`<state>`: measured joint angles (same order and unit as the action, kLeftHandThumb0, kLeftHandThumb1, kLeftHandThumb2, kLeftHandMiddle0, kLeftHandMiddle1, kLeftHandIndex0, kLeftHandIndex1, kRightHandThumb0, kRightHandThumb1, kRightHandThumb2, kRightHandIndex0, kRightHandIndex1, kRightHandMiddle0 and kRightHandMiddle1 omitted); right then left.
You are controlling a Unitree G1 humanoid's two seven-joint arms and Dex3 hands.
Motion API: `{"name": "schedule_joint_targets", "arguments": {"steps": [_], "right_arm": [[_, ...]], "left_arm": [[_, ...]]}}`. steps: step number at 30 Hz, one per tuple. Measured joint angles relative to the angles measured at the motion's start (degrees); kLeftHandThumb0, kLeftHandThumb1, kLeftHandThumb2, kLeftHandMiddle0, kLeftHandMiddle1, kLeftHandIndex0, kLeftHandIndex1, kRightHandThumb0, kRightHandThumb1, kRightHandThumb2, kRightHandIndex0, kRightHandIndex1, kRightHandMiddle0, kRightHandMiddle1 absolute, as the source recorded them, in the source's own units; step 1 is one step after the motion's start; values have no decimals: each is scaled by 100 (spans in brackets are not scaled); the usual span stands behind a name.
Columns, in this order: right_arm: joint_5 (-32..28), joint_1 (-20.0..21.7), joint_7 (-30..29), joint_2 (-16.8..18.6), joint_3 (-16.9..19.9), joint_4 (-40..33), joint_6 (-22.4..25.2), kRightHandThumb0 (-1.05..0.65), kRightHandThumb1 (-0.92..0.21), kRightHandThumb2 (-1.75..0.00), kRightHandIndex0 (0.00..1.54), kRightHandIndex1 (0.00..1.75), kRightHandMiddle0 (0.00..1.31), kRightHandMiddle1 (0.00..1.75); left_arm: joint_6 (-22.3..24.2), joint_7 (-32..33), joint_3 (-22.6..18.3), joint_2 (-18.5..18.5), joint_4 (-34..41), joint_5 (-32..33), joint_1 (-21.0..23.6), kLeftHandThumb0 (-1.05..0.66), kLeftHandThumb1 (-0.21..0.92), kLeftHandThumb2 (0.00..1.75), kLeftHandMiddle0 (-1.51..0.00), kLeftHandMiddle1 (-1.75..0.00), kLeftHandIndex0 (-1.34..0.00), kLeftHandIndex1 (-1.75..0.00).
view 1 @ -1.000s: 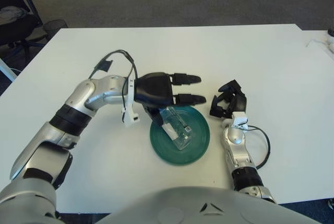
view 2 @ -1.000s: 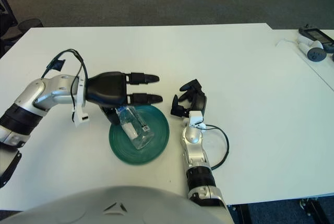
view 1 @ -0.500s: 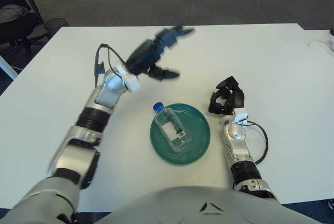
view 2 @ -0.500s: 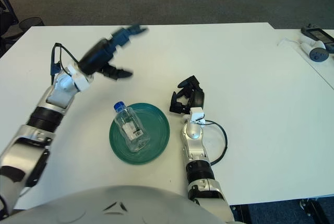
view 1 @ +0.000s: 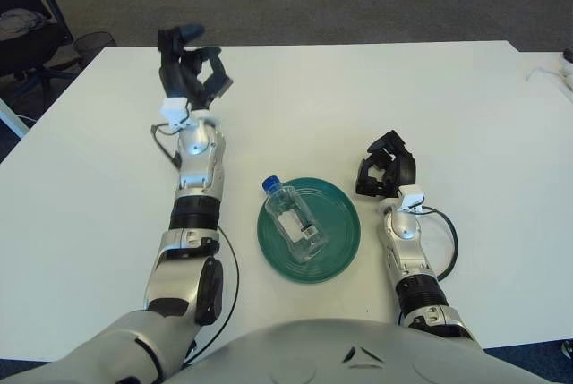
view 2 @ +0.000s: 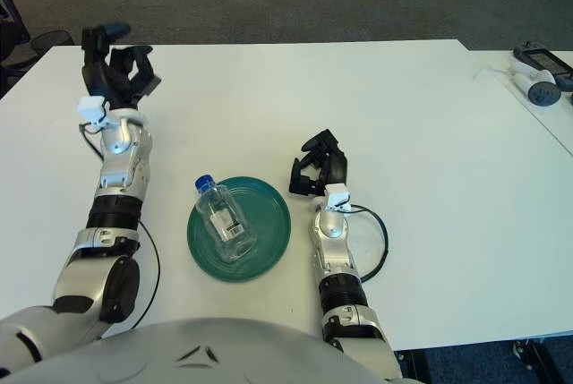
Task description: Put the bottle into the plate.
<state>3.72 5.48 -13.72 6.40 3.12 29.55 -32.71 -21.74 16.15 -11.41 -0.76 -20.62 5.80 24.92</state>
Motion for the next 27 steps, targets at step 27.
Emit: {"name": "schedule_joint_targets", "arguments": {"steps": [27], "right_arm": [[10, 10, 47, 5, 23, 25, 0, 0, -4, -160, 85, 163, 60, 175]], "left_arm": [[481, -424, -105, -7, -349, 31, -660, 0, -4, 169, -90, -165, -66, -175]]}}
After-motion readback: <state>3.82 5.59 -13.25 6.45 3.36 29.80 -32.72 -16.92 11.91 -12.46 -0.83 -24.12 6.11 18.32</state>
